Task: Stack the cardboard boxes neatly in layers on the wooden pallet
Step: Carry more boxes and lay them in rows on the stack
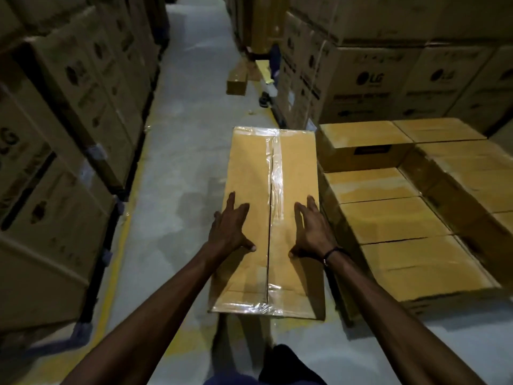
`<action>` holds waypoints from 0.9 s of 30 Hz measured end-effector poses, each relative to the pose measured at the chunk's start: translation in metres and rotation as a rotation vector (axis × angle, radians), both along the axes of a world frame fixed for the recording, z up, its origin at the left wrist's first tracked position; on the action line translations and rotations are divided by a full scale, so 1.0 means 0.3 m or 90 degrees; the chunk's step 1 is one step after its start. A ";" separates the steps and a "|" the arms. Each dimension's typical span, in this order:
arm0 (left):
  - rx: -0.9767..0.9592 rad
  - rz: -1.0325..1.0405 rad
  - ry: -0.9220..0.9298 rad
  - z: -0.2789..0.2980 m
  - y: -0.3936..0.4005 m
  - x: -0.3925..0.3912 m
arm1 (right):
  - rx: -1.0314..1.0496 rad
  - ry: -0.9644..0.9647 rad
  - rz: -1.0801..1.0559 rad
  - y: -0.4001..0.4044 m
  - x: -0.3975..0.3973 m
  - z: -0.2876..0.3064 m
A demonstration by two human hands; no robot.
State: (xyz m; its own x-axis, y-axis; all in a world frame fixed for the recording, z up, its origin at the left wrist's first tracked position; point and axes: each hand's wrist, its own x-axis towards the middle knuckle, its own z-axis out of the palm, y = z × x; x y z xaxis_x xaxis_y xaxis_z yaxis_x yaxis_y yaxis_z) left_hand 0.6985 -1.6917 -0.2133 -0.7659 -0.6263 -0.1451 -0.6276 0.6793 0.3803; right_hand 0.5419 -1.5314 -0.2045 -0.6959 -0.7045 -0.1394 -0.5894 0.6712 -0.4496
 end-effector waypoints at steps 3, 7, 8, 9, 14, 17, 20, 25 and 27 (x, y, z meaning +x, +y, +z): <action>-0.003 -0.052 -0.006 -0.006 -0.089 -0.161 | 0.001 0.007 -0.021 -0.041 -0.113 0.004; 0.002 -0.112 -0.020 -0.018 -0.192 -0.408 | 0.032 0.027 -0.076 -0.093 -0.289 -0.012; -0.003 -0.128 -0.019 -0.021 -0.215 -0.464 | 0.038 0.029 -0.093 -0.108 -0.330 -0.020; -0.008 -0.148 -0.022 -0.026 -0.242 -0.534 | 0.048 0.033 -0.112 -0.127 -0.381 -0.027; -0.014 -0.248 -0.028 -0.037 -0.333 -0.837 | 0.046 -0.017 -0.211 -0.176 -0.595 -0.047; -0.022 -0.310 -0.025 -0.043 -0.370 -1.006 | 0.048 -0.026 -0.258 -0.192 -0.702 -0.056; -0.028 -0.373 -0.033 -0.041 -0.397 -1.151 | 0.054 -0.034 -0.294 -0.207 -0.784 -0.064; -0.027 -0.490 -0.035 -0.047 -0.460 -1.392 | 0.074 -0.020 -0.358 -0.237 -0.934 -0.106; -0.028 -0.533 -0.042 -0.051 -0.490 -1.491 | 0.077 -0.028 -0.396 -0.260 -0.993 -0.123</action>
